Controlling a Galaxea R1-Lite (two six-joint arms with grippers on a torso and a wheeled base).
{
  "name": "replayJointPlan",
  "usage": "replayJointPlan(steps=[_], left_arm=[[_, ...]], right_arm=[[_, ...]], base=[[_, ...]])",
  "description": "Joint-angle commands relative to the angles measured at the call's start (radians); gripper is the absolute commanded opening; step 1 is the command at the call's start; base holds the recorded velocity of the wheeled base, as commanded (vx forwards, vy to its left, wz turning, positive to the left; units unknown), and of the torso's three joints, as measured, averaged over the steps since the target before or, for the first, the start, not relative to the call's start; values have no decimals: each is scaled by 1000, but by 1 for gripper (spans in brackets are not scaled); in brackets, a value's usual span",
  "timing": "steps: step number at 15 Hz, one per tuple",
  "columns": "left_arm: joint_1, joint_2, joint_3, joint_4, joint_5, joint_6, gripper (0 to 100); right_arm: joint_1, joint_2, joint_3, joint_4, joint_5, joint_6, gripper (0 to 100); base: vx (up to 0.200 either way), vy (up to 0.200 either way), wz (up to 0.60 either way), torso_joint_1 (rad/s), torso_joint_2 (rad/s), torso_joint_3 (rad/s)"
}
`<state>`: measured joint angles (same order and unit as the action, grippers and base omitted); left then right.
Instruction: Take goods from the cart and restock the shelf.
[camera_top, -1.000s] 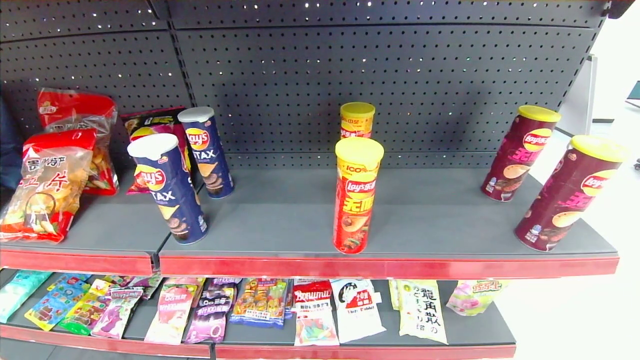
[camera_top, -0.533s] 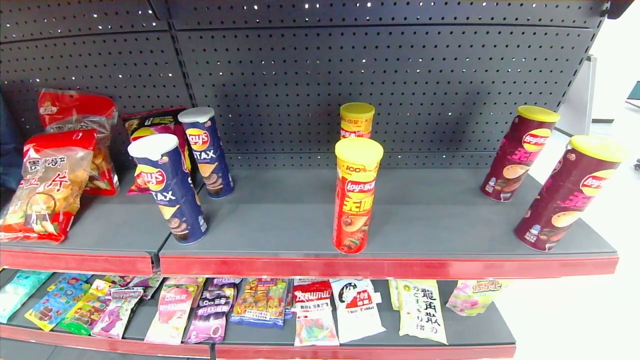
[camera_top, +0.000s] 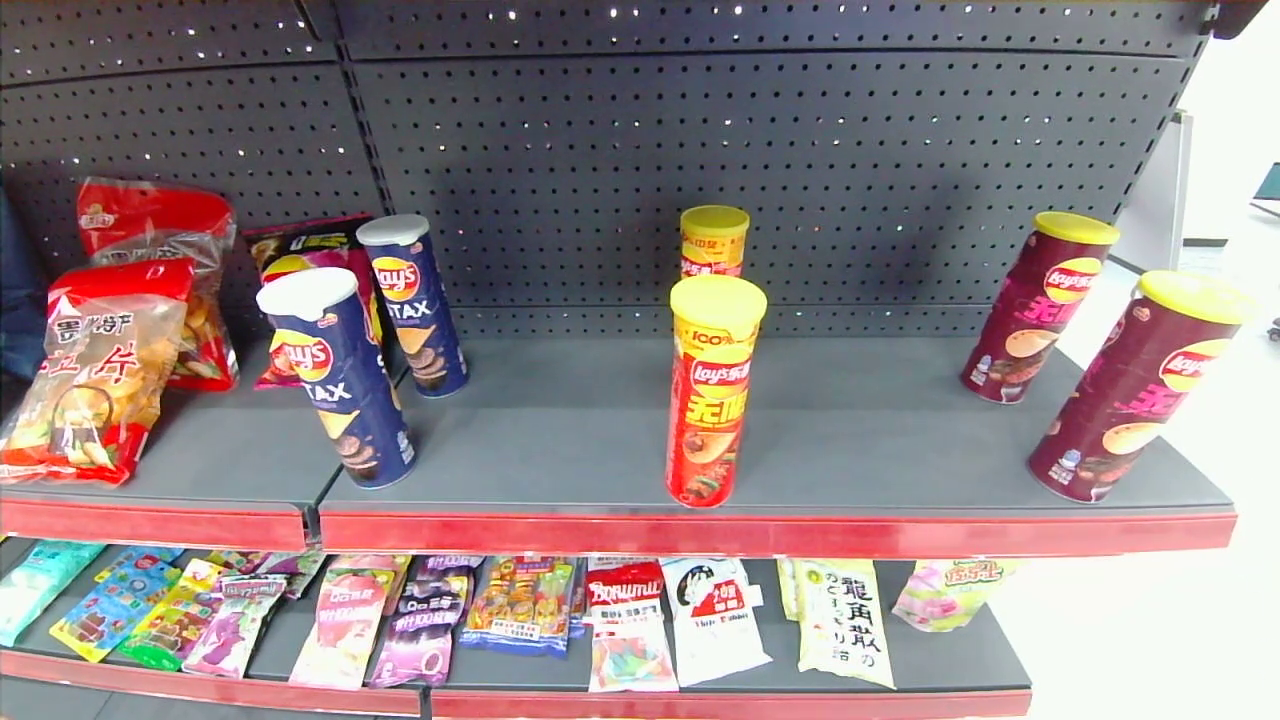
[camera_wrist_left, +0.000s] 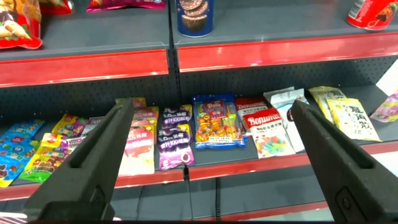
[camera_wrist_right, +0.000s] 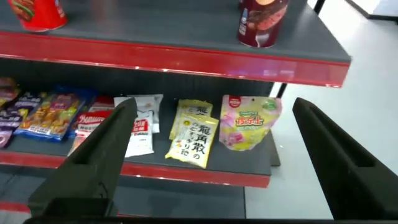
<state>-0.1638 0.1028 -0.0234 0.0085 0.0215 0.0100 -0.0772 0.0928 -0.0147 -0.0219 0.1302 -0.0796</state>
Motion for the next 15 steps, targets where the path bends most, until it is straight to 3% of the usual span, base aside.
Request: replayJointPlan(steps=[1, 5, 6, 8, 15], left_arm=[[0, 0, 0, 1, 0, 1, 100], [1, 0, 0, 1, 3, -2, 100], [0, 0, 0, -1, 2, -1, 100], [0, 0, 0, -1, 2, 1, 100], [0, 0, 2, -9, 9, -10, 100]], right_arm=[[93, 5, 5, 0, -4, 3, 100], [77, -93, 13, 10, -72, 27, 100], [77, -91, 12, 23, -150, 116, 100], [79, -88, 12, 27, -126, 64, 100], [79, -93, 12, 25, -136, 83, 100]], base=[[0, 0, 0, 0, 0, 0], [0, 0, 0, 0, 0, 0], [0, 0, 0, 0, 0, 0], [0, 0, 0, 0, 0, 0], [0, 0, 0, 0, 0, 0]])
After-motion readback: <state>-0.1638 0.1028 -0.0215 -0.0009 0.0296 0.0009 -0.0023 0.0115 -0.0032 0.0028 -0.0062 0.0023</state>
